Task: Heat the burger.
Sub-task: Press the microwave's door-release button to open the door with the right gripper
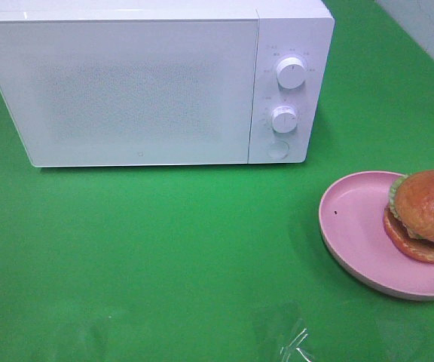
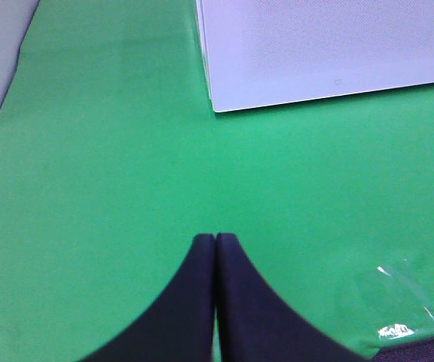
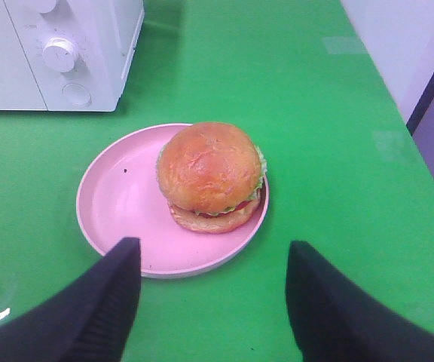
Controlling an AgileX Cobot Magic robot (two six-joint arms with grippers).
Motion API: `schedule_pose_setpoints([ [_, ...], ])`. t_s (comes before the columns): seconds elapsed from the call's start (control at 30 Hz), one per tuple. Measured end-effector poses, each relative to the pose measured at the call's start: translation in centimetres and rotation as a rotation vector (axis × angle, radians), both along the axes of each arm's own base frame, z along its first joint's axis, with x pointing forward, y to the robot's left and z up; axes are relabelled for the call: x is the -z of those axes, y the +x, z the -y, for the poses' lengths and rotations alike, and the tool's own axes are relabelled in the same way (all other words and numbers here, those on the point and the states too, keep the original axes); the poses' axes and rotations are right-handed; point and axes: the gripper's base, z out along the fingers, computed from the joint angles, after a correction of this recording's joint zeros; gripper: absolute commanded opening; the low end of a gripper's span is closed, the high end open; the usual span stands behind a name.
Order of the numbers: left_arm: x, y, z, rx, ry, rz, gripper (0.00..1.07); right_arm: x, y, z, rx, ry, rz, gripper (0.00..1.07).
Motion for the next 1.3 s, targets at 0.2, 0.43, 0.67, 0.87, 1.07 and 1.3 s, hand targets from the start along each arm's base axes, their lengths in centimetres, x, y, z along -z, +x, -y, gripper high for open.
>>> schedule_pose_setpoints([
  [0.2, 0.0, 0.0, 0.0, 0.0, 0.0, 0.0, 0.0, 0.0, 0.0, 0.0, 0.0, 0.0, 0.0, 0.57],
  [0.43, 0.0, 0.0, 0.0, 0.0, 0.0, 0.0, 0.0, 0.0, 0.0, 0.0, 0.0, 0.0, 0.0, 0.57],
  [0.67, 0.0, 0.0, 0.0, 0.0, 0.0, 0.0, 0.0, 0.0, 0.1, 0.0, 0.0, 0.0, -0.004, 0.57],
  [0.87, 0.0, 0.0, 0.0, 0.0, 0.0, 0.0, 0.0, -0.5, 1.4, -0.1, -0.002, -0.004, -0.052, 0.57],
  [1.07, 0.0, 0.0, 0.0, 0.0, 0.0, 0.0, 0.0, -1.7, 4.9, -0.4, -0.017, -0.011, -0.035, 0.54],
  [1.3, 0.0, 0.0, 0.0, 0.0, 0.0, 0.0, 0.0, -2.1, 8.4, -0.7, -0.033, -0.015, -0.018, 0.43],
])
